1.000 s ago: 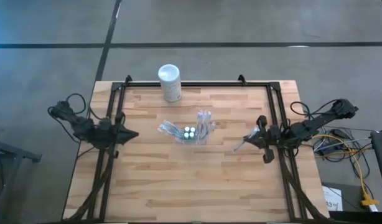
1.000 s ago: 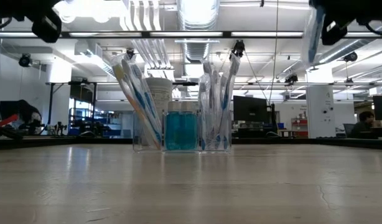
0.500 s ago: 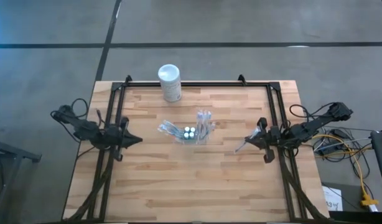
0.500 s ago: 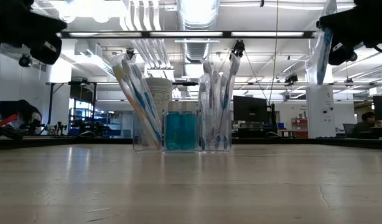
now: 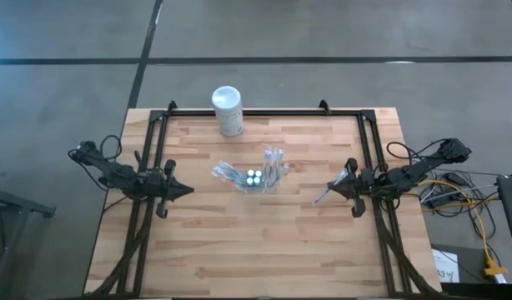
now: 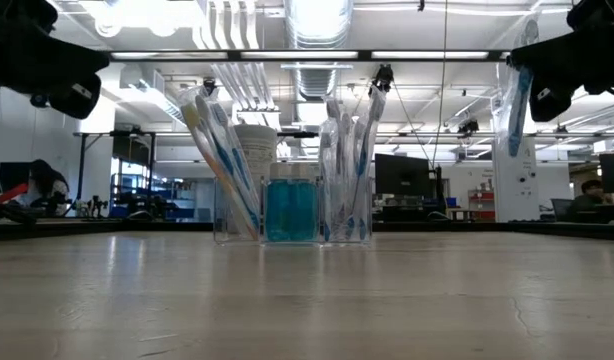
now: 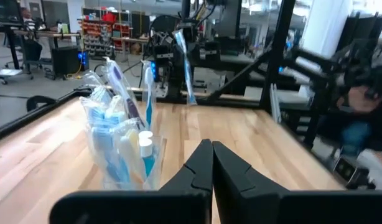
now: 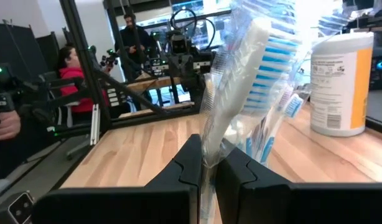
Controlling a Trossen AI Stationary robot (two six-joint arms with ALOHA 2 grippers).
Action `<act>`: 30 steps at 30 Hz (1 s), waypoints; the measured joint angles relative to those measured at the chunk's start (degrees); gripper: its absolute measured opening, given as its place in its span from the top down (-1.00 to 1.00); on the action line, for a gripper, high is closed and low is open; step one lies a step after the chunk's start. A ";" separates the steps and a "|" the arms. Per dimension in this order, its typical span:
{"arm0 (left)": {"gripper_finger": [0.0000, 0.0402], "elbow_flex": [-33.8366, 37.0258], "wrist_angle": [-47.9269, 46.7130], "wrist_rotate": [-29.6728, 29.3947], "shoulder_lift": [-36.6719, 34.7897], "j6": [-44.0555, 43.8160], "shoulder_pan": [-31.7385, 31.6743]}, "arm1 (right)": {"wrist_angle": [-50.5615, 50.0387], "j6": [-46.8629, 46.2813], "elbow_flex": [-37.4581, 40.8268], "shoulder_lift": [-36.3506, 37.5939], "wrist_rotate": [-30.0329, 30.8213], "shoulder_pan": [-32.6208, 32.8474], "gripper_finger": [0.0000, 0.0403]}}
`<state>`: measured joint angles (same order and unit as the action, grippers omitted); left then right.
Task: Pick & Place toothbrushing station
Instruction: Put the blue toothbrush into the transparent organizer
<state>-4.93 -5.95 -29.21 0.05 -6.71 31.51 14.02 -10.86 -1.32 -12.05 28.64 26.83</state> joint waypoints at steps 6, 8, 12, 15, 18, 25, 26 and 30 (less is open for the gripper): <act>0.98 1.52 4.45 -0.02 0.00 -1.63 0.00 | 6.50 2.76 -0.06 -0.74 0.47 -0.32 0.94; 0.97 1.56 4.46 -0.53 0.00 -0.90 0.00 | 8.58 3.69 -1.10 -1.82 1.56 -0.86 0.94; 0.97 1.56 5.15 -1.93 0.00 -0.70 0.00 | 8.87 4.04 -6.54 -7.66 1.13 -1.62 0.94; 0.97 1.56 5.32 -3.48 0.00 -0.87 0.00 | 8.86 5.30 -12.28 -15.78 1.10 -1.62 0.94; 0.97 1.56 5.32 -6.42 0.00 -1.34 -0.01 | 8.82 6.62 -19.40 -25.46 1.17 -1.73 0.94; 0.96 1.56 5.32 -9.07 0.00 -1.43 0.00 | 8.68 8.63 -38.66 -48.09 0.55 -4.90 0.94; 0.96 1.56 5.31 -9.08 0.00 -1.41 0.00 | 8.54 8.95 -41.33 -50.91 -0.10 -5.68 0.94; 0.96 1.56 5.16 -9.09 0.00 -2.42 0.03 | 8.50 10.66 -51.39 -61.51 -1.99 -8.84 0.94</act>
<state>-3.38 -0.79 -38.30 0.05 -9.13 31.53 22.53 -0.20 -52.71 -73.56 26.65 17.99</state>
